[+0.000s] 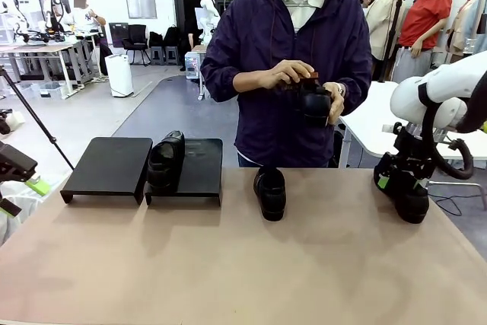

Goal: Organize the shoes by placing them on the stand.
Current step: Pick up one Shoe and place it in the middle of the table.

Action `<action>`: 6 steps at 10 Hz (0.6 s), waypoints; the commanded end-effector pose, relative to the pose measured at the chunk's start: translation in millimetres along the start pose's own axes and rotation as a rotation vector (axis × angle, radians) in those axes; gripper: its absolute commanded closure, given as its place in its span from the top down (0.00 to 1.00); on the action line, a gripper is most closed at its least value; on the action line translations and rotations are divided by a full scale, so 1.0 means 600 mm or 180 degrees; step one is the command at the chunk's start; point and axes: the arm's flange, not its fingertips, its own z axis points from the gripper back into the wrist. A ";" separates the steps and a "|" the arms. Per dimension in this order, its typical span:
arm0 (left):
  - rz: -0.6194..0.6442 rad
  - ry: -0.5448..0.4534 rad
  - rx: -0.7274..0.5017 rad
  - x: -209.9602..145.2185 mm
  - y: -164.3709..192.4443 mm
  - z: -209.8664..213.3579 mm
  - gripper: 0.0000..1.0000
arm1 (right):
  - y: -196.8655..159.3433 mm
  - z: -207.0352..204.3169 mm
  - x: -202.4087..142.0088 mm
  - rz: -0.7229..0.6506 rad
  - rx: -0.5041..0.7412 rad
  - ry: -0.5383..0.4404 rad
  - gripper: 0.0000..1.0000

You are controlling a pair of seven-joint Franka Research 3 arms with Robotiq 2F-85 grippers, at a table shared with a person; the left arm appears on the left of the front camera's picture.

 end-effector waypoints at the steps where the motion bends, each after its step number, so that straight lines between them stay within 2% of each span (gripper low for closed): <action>1: -0.0027 -0.0004 -0.0060 0.001 -0.001 0.003 1.00 | 0.009 -0.012 0.006 -0.0070 -0.0197 0.0003 1.00; 2: -0.0027 -0.0004 -0.0060 0.001 -0.001 0.003 1.00 | 0.010 -0.012 0.009 -0.0055 -0.0207 0.0036 0.40; 3: -0.0027 -0.0004 -0.0060 0.001 -0.001 0.003 1.00 | 0.010 -0.013 0.009 -0.0031 -0.0207 0.0042 0.00; 6: -0.0027 -0.0004 -0.0060 0.001 -0.001 0.003 1.00 | 0.011 -0.014 0.010 0.0008 -0.0202 0.0075 0.00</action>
